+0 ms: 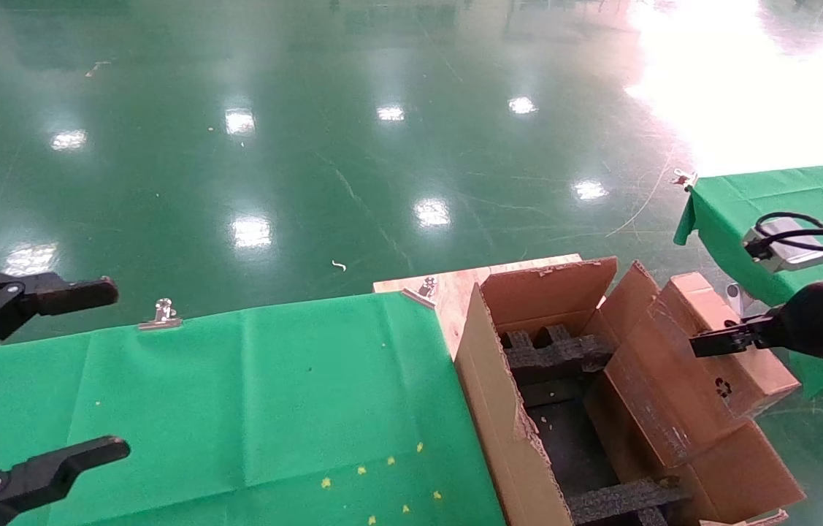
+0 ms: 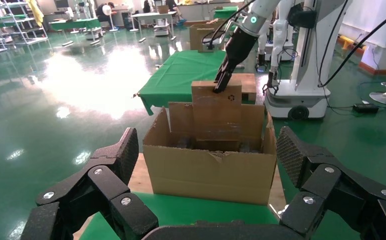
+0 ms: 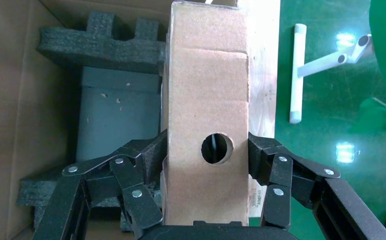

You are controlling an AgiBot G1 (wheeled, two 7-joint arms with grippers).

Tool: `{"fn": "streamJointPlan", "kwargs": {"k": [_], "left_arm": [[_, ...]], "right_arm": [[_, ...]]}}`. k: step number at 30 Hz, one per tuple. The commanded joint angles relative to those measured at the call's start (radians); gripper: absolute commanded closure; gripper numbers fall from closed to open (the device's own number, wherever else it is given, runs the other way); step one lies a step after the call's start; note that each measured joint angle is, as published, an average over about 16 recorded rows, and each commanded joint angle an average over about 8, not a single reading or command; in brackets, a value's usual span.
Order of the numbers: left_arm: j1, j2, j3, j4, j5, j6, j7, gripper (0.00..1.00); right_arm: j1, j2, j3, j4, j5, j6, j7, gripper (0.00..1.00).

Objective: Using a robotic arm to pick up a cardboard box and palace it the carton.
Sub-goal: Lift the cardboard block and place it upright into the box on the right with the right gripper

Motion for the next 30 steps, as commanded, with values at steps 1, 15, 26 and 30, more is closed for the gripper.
{"fn": "streamJointPlan", "kwargs": {"k": [1, 15, 26, 30], "left_arm": [[0.000, 0.000, 0.000, 0.000, 0.000, 0.000, 0.000, 0.00], [0.000, 0.000, 0.000, 0.000, 0.000, 0.000, 0.000, 0.00], [0.000, 0.000, 0.000, 0.000, 0.000, 0.000, 0.000, 0.00], [0.000, 0.000, 0.000, 0.000, 0.000, 0.000, 0.000, 0.00]], "right_arm": [[-0.011, -0.007, -0.006, 0.002, -0.015, 0.015, 0.031, 1.00], [-0.077, -0.060, -0.026, -0.002, 0.088, 0.001, 0.045, 1.00], [-0.104, -0.066, -0.032, -0.006, 0.028, 0.097, 0.075, 1.00], [-0.110, -0.068, -0.035, -0.006, -0.011, 0.134, 0.102, 1.00]]}}
